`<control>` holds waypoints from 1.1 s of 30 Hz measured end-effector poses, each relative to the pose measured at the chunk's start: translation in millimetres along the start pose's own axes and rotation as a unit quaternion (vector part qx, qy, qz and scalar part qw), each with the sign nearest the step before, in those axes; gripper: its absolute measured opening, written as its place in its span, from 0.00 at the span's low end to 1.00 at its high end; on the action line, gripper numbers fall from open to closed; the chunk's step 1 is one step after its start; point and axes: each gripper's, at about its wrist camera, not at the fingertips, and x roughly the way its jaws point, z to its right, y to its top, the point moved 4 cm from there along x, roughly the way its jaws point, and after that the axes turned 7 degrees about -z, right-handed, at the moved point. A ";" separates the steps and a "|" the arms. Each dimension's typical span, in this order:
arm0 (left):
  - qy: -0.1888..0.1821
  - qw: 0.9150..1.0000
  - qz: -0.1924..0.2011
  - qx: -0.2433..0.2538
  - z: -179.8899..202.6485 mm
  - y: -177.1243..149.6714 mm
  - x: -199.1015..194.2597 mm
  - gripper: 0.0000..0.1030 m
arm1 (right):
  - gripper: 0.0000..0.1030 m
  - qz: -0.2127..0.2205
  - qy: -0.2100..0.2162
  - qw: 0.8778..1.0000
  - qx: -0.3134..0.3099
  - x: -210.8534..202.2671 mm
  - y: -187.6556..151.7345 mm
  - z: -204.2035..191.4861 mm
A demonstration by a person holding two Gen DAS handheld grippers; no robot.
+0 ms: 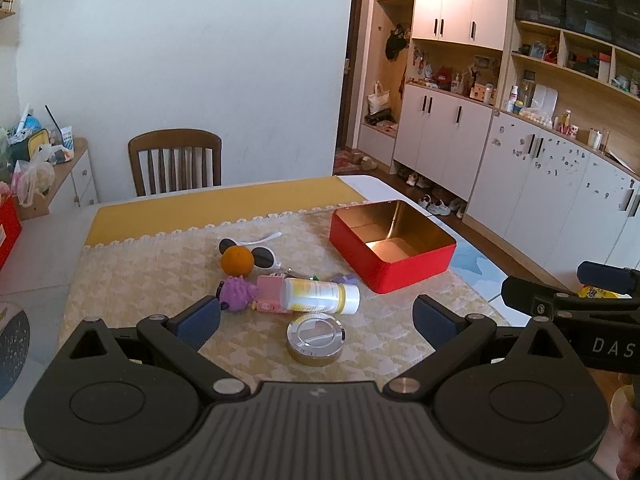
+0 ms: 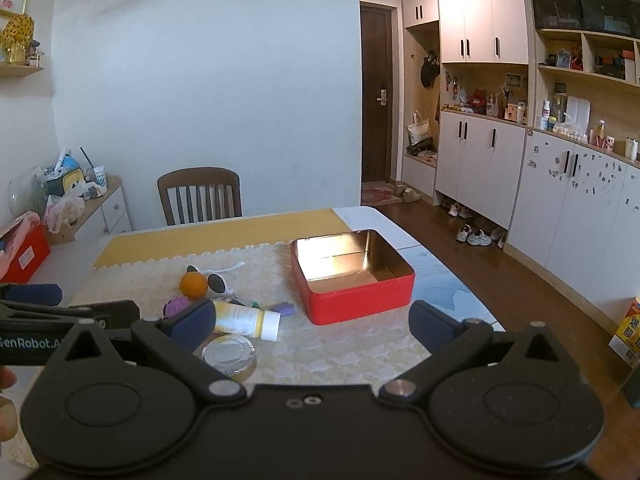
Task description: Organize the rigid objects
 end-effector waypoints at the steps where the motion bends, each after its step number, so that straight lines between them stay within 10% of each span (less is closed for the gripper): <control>1: 0.000 1.000 -0.001 -0.001 -0.1 -0.3 0.2 1.00 | 1.00 -0.001 0.001 1.000 0.000 0.4 -0.1 -0.2; 33: 0.000 1.000 0.000 -0.006 -3.3 24.0 40.0 1.00 | 1.00 -0.008 0.007 1.000 -0.004 34.4 18.8 4.9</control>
